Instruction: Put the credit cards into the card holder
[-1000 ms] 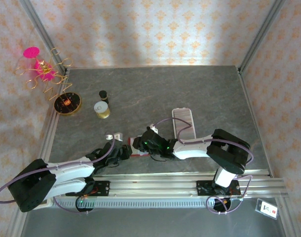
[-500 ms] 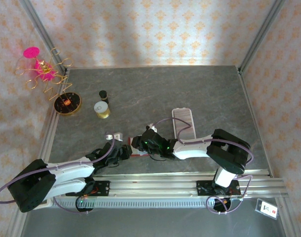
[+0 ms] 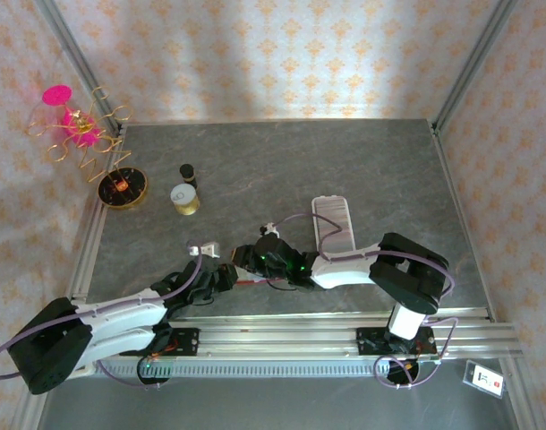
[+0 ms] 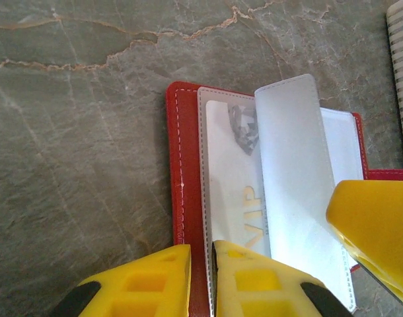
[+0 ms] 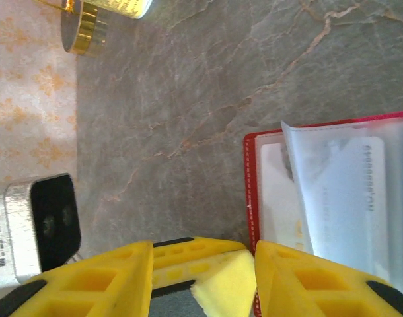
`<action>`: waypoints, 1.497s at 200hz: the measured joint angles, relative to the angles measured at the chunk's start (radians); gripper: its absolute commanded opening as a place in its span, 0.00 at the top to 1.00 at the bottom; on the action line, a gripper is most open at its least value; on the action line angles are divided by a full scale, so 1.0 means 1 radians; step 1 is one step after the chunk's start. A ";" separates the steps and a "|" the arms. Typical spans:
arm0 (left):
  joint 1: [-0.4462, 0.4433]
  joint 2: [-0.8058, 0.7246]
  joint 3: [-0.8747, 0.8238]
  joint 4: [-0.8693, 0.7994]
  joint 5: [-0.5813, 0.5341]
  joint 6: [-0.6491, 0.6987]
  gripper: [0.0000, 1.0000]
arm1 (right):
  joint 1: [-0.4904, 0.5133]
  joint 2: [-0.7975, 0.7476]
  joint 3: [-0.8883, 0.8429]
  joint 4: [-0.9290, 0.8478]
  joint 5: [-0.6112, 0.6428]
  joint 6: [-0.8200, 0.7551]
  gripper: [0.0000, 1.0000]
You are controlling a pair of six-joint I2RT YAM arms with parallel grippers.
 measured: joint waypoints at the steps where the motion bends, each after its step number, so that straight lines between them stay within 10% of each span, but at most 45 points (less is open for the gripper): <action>1: 0.000 0.000 0.000 0.000 0.000 0.000 0.82 | 0.000 0.000 0.000 0.001 0.000 0.000 0.56; 134: 0.000 -0.127 0.011 -0.140 -0.054 -0.002 0.82 | -0.006 -0.174 0.057 -0.129 0.122 -0.222 0.54; 299: -0.002 0.101 0.156 -0.091 0.098 0.081 0.82 | -0.030 -0.726 -0.105 -0.745 0.267 -1.781 0.34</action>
